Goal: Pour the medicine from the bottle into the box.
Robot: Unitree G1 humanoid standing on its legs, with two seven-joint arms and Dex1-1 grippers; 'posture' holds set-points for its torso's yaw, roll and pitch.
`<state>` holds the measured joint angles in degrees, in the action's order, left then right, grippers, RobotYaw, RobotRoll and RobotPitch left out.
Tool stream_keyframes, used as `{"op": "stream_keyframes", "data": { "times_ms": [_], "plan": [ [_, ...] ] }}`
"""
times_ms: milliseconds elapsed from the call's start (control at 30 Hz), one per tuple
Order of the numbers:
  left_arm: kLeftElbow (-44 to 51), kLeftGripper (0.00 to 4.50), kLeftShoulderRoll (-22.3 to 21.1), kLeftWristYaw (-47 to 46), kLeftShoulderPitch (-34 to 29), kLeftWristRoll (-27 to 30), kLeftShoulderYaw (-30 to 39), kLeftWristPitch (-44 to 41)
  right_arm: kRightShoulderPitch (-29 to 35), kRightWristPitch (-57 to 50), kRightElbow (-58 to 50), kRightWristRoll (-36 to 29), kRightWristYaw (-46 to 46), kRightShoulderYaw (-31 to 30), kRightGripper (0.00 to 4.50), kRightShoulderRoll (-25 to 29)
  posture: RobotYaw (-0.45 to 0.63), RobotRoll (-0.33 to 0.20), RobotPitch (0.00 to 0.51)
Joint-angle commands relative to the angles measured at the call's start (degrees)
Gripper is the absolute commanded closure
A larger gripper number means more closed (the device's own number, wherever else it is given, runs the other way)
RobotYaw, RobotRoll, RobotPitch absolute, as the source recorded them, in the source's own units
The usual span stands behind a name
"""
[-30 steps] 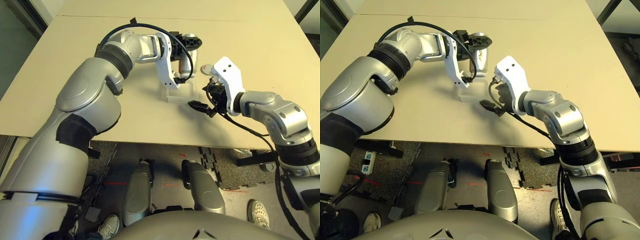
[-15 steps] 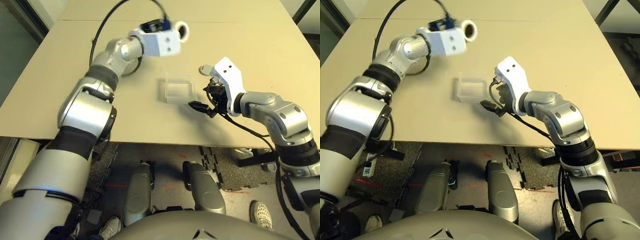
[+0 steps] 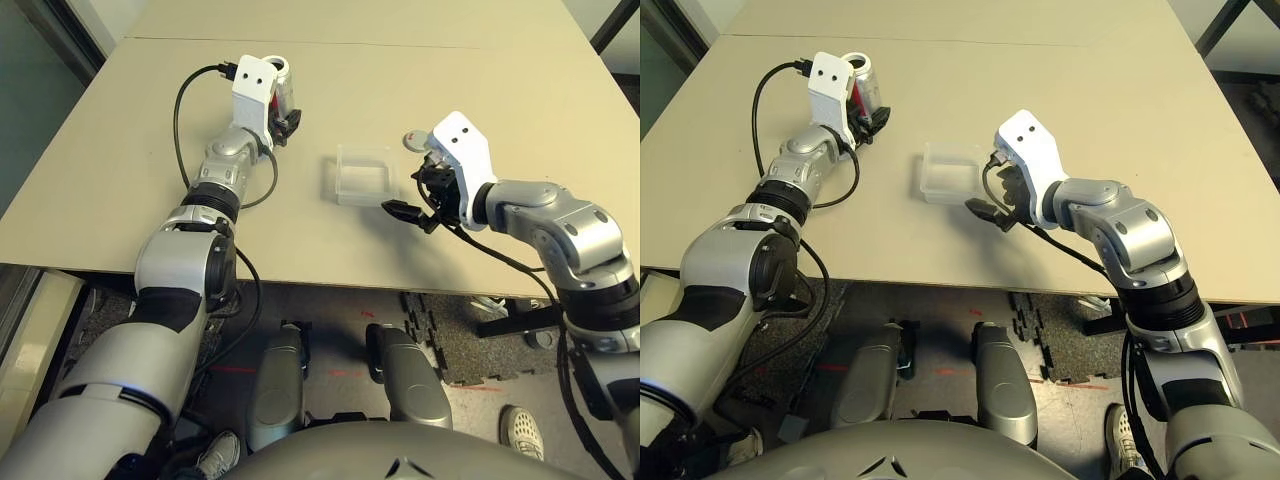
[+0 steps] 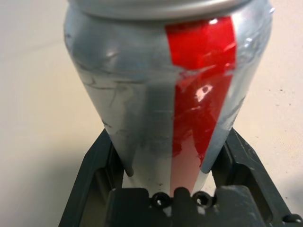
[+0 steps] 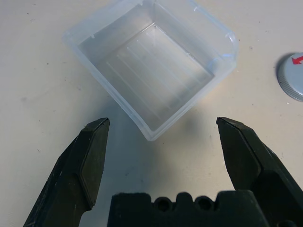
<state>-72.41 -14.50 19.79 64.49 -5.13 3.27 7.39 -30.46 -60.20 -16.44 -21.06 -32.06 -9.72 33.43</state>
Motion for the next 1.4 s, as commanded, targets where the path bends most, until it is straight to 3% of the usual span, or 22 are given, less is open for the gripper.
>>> {"op": "stream_keyframes", "data": {
  "times_ms": [33,100,167,267,500,867,967,1100,1167,1267,1400],
  "plan": [
    [2.68,1.79,-4.14,-4.75,4.31,-16.83,-15.25,10.46,0.32,-0.03,0.06,0.43,-0.1,0.35,0.0,0.32,-0.04,0.0,0.163],
    [5.01,1.79,-7.36,-14.45,8.93,-35.53,-32.08,18.07,0.34,0.02,0.15,0.44,0.06,0.26,0.0,0.01,-0.03,0.0,0.162],
    [5.56,1.79,-8.67,-22.59,12.77,-47.3,-43.16,21.69,0.33,0.21,0.36,0.52,0.23,0.07,0.0,-0.34,-0.03,0.0,0.162],
    [4.51,1.79,-8.37,-31.19,16.63,-56.96,-52.72,24.14,0.28,0.64,0.73,0.57,0.67,0.13,0.0,-1.28,-0.04,0.0,0.161],
    [1.74,1.79,-5.96,-43.0,19.74,-66.64,-62.5,24.82,0.61,0.85,0.58,0.57,1.63,0.58,0.0,-2.87,-0.05,0.0,0.16],
    [0.11,1.79,-5.81,-46.74,18.03,-67.58,-63.32,23.95,1.0,0.76,0.08,0.55,2.03,1.16,0.0,-2.97,-0.06,0.0,0.156],
    [-1.55,1.79,-4.98,-40.96,17.06,-60.84,-57.64,25.94,1.0,0.87,0.18,0.59,1.91,1.03,0.0,-2.83,-0.06,0.0,0.156],
    [-3.96,1.79,-2.53,-24.87,14.99,-42.81,-41.41,25.45,0.98,0.76,0.17,0.48,1.59,1.02,0.0,-2.51,-0.05,0.0,0.156],
    [-4.31,1.79,-0.66,-13.25,12.78,-28.42,-28.07,20.37,0.98,0.72,0.12,0.5,1.21,0.86,0.0,-2.05,-0.05,0.0,0.158],
    [-3.23,1.79,1.48,-3.37,10.39,-10.38,-10.38,9.41,0.83,0.55,0.04,0.44,0.66,0.73,0.0,-1.58,-0.04,0.0,0.159],
    [-0.39,1.79,2.49,-0.54,6.25,1.37,1.52,1.24,0.43,0.19,-0.12,0.21,0.0,0.75,0.0,-0.99,-0.03,0.0,0.162]
  ]
}}
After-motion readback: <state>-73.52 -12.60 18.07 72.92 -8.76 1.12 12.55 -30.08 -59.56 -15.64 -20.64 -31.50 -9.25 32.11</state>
